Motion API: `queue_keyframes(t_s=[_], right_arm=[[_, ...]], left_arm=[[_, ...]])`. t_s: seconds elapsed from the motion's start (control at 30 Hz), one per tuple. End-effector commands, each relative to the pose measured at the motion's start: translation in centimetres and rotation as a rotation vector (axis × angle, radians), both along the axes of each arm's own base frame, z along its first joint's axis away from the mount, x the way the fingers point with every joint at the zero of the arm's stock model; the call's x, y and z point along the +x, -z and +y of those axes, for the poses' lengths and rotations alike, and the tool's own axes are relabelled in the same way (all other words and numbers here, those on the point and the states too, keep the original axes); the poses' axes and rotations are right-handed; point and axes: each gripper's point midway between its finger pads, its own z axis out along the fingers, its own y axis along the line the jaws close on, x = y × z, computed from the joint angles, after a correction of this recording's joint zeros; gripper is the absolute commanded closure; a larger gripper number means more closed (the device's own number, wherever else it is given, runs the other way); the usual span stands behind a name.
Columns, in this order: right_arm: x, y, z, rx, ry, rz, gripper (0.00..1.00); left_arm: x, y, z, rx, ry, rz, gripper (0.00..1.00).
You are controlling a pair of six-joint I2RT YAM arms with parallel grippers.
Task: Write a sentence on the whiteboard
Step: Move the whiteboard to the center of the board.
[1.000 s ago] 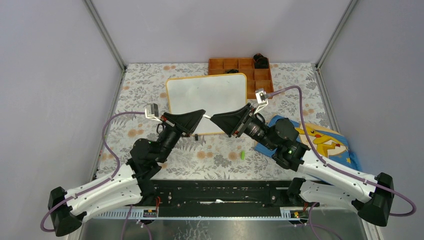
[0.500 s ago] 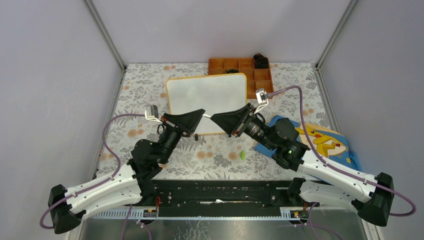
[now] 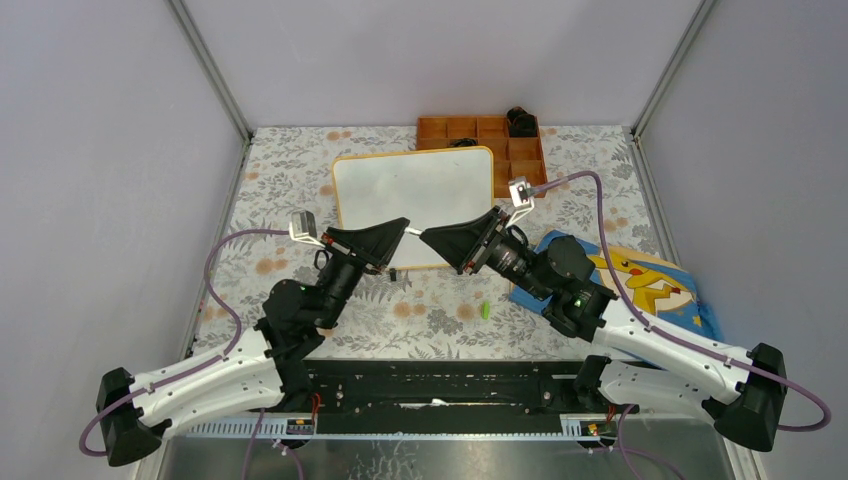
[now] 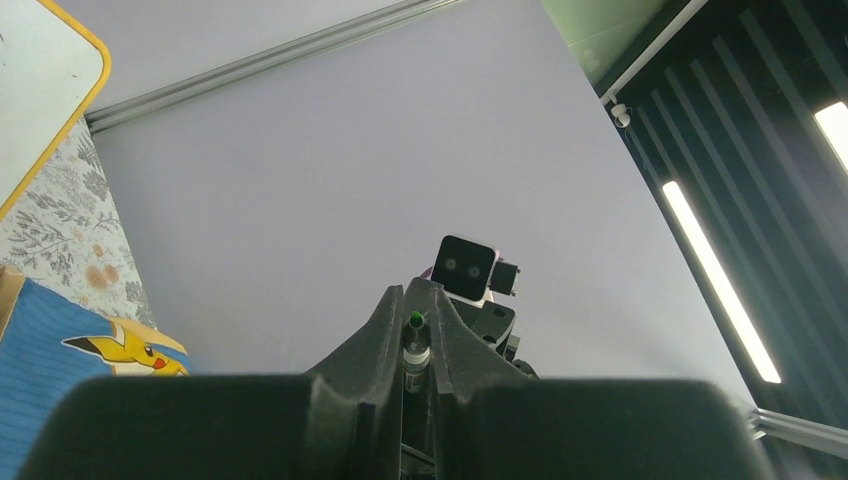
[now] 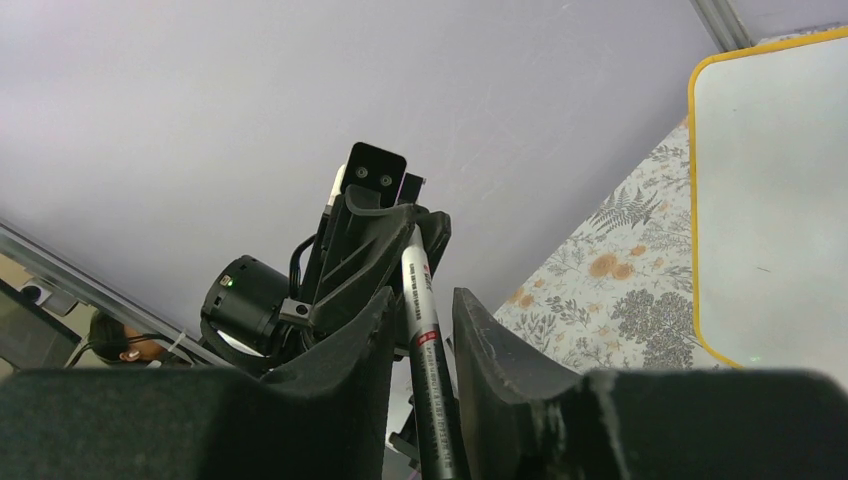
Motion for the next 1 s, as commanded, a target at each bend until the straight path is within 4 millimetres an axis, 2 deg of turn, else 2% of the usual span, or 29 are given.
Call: queue_keyframes(t_s=[0.0,0.37,0.6,0.83,0.97], right_arm=[[0.11,-3.37,-0.72,0.096,0.025,-0.047,0.65],[0.51,-3.48,-0.75,0.108,0.043,-0.043,0.7],[0.4,-3.25,-0.54,0.1,0.03,-0.034,0.61],[-0.08,-3.21,-0.43,0.098,0.006,-0.042,0.72],[-0.07,-3.22,-0.31,0.102,0.002,-0.039,0.73]], left_arm=[[-0.01,-0.4,0.58,-0.032,-0.023,-0.006,1.0],[0.0,0.34,0.47,-0.028,-0.02,0.022,1.0],[0.14,-0.19,0.97,-0.038,-0.044,0.019,1.0],[0.22,-0.44,1.32,-0.037,-0.058,0.017,1.0],[0.15,-0.22,1.05,-0.036,-0.047,0.022,1.0]])
